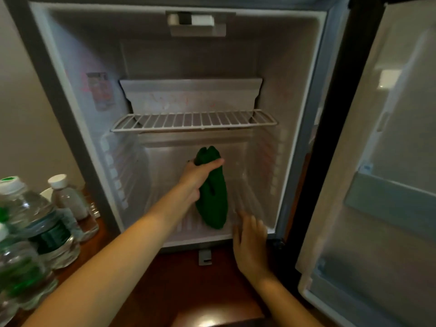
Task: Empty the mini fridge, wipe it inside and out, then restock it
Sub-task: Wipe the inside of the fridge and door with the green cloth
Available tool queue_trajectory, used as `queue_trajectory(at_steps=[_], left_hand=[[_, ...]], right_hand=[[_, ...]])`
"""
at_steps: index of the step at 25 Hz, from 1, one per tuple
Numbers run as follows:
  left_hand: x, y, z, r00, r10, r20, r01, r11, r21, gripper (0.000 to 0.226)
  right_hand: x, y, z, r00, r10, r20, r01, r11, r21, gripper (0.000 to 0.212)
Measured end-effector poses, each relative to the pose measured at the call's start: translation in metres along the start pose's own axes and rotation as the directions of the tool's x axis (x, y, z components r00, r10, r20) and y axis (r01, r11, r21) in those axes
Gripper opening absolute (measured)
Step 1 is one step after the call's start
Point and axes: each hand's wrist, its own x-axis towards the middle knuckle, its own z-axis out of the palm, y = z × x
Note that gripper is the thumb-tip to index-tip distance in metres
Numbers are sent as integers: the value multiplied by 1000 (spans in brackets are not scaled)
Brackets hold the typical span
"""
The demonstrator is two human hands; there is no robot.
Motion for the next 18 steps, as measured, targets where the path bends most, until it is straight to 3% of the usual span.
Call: queue_trajectory(at_steps=[5, 8, 12, 18], left_hand=[[51, 9, 48, 986, 112, 124, -91, 982, -164, 73], [54, 5, 83, 942, 285, 180, -252, 950, -183, 53], [38, -13, 105, 790, 602, 118, -586, 797, -143, 40], [39, -20, 103, 546, 827, 131, -833, 552, -12, 28]], right_hand=[[13, -2, 5, 996, 84, -1, -84, 996, -40, 50], [13, -4, 3, 991, 130, 36, -129, 991, -36, 52], [17, -4, 1, 992, 116, 57, -113, 992, -51, 47], [13, 0, 4, 996, 78, 45, -77, 997, -9, 43]])
